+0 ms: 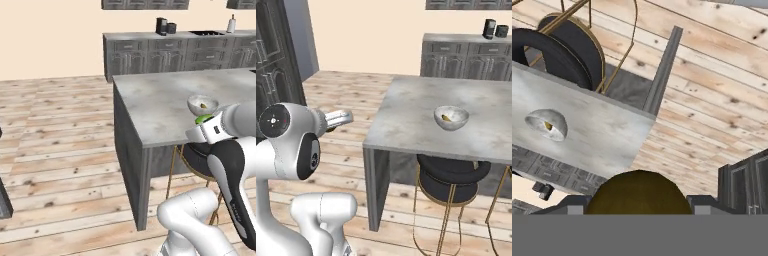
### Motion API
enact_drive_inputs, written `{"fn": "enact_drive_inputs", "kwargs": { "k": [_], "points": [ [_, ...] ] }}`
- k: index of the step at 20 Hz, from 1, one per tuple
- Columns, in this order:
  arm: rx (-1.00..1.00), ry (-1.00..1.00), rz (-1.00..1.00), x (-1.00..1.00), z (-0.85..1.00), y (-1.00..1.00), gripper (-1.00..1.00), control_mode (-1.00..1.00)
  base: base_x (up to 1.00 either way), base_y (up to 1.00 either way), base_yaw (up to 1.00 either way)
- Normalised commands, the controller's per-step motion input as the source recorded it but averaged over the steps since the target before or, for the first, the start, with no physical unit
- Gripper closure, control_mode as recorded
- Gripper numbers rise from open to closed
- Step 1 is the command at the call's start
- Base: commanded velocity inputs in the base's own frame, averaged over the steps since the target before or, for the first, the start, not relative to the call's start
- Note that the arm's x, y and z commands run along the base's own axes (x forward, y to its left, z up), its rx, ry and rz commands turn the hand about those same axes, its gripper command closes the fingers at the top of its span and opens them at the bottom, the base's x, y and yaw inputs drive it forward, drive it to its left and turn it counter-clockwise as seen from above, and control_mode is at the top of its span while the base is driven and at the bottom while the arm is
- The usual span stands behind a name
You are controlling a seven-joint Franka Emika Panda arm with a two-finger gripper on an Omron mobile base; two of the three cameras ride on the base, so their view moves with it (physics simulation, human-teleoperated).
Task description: Retrieve the kiwi and banana from the fridge and place them into the bowl on the dining table.
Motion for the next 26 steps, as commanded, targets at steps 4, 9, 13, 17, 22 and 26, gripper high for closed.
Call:
{"fn": "enact_drive_inputs", "kwargs": {
  "k": [4,9,13,17,22,26],
  "points": [
    [0.00,0.00,0.00,0.00,0.00,0.00,1.00,1.00,0.50,0.01,-0.28],
    [0.00,0.00,0.00,0.00,0.00,0.00,1.00,1.00,0.48,0.06,-0.24],
    [0.00,0.00,0.00,0.00,0.00,0.00,1.00,1.00,0.36,0.01,-0.23],
    [0.00,0.00,0.00,0.00,0.00,0.00,1.00,1.00,0.37,0.06,-0.23],
    [0.00,0.00,0.00,0.00,0.00,0.00,1.00,1.00,0.41,0.13,-0.22],
    [0.00,0.00,0.00,0.00,0.00,0.00,1.00,1.00,0.37,0.16,-0.21]
  ]
}}
